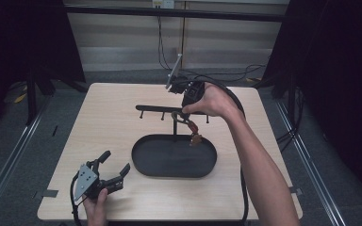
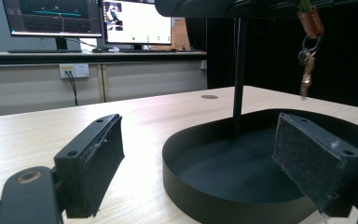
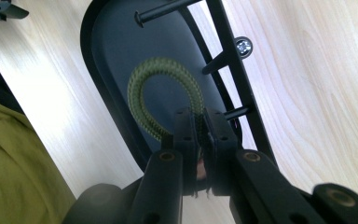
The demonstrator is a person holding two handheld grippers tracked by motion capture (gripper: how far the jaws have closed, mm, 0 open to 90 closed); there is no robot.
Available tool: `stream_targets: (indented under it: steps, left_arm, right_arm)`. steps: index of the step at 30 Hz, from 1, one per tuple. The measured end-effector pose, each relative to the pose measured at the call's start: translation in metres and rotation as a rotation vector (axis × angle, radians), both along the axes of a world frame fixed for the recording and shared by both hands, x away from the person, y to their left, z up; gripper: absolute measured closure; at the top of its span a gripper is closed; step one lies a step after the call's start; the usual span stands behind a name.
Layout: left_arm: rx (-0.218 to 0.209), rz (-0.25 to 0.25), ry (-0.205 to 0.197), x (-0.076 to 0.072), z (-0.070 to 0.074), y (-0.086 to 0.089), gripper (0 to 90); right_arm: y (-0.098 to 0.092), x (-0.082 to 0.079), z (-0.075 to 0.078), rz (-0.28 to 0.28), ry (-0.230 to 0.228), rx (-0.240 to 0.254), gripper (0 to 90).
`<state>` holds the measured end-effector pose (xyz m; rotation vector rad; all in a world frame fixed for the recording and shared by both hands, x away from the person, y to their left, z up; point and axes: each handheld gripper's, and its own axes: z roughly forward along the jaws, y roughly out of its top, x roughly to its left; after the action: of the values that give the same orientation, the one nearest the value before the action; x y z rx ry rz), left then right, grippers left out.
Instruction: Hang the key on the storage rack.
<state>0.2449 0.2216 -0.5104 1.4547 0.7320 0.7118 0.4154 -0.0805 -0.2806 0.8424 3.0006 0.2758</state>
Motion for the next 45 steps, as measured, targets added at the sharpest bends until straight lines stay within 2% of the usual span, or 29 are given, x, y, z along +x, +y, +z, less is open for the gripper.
stream_targets:
  steps: [3,12,21,25,32,36,39,42,45]
  left_arm:
    - [0.000,0.000,0.000,0.000,0.000,0.000,15.7]
    - [-0.002,-0.001,0.000,0.000,0.000,0.000,15.7]
    - [-0.001,-0.004,0.000,0.000,0.000,0.000,15.7]
    - [0.001,-0.004,0.000,0.000,0.000,0.000,15.7]
    - [0.002,-0.004,0.000,0.000,0.000,0.000,15.7]
    - [0.001,-0.003,0.002,0.000,0.000,0.000,15.7]
    - [0.003,-0.004,0.002,0.000,0.000,0.000,15.7]
    - [0.000,-0.004,0.002,0.000,0.000,0.000,15.7]
    - [-0.002,-0.001,0.003,0.000,0.000,0.000,15.7]
  right_arm:
    - [-0.003,0.000,0.002,-0.005,-0.011,0.004,84.9]
    - [-0.005,0.000,0.001,-0.013,-0.003,0.038,81.8]
    - [-0.004,0.003,-0.001,-0.041,-0.024,0.041,81.4]
    - [-0.006,0.004,-0.002,-0.025,-0.052,0.015,83.6]
    - [-0.009,0.007,-0.002,-0.044,-0.039,0.013,83.1]
    - [-0.010,0.003,0.000,-0.034,-0.054,0.017,82.6]
    - [-0.010,0.003,-0.001,-0.055,-0.055,-0.005,81.1]
    - [-0.010,0.002,-0.002,-0.042,-0.049,0.029,80.7]
    - [-0.011,0.002,-0.001,-0.059,-0.049,0.018,81.7]
